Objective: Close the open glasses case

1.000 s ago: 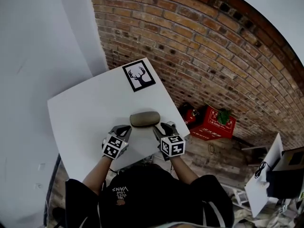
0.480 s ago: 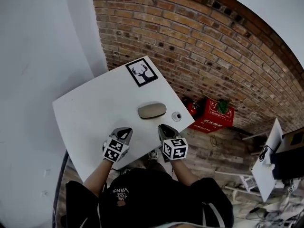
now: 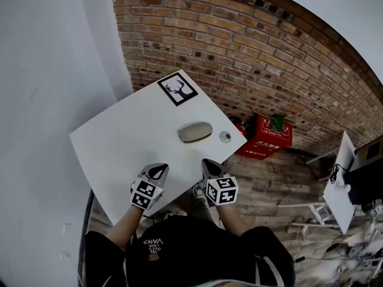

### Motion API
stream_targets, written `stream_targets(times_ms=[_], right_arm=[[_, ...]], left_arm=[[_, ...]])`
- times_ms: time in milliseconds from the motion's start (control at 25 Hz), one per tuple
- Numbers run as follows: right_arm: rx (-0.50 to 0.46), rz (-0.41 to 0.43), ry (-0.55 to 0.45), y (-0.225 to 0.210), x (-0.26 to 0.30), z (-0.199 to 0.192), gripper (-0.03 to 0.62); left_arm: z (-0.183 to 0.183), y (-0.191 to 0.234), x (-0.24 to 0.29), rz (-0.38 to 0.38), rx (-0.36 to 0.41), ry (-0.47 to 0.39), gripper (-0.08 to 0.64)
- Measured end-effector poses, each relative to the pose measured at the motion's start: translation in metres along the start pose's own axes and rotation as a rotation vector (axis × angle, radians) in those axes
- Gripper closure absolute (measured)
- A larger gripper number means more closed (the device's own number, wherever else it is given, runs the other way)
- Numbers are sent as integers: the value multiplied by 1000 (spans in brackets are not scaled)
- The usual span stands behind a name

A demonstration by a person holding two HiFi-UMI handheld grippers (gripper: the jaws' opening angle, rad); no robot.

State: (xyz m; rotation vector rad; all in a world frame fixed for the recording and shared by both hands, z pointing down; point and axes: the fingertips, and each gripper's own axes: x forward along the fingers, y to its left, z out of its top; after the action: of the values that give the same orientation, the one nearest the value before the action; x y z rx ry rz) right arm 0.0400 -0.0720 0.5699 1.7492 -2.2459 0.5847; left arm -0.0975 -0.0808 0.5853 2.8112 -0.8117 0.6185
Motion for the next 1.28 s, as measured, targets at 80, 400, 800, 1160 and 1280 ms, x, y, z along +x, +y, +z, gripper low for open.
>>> stream_targets(times_ms=[80, 400, 800, 1160, 1280], right_arm=[[12, -6, -7, 7, -5, -5, 592], [51, -16, -36, 35, -23, -19, 592], [55, -40, 6, 55, -47, -48, 594], [38, -63, 48, 54, -66, -64, 594], [29, -65, 45, 54, -68, -64, 594]], left_arm=[[-1, -3, -7, -12, 4, -11, 558], [-12, -14, -33, -54, 49, -18, 558], [-28, -35, -54, -73, 63, -20, 558], [-36, -56, -61, -79, 52, -28, 558], [-38, -59, -62, -76, 51, -32, 558]])
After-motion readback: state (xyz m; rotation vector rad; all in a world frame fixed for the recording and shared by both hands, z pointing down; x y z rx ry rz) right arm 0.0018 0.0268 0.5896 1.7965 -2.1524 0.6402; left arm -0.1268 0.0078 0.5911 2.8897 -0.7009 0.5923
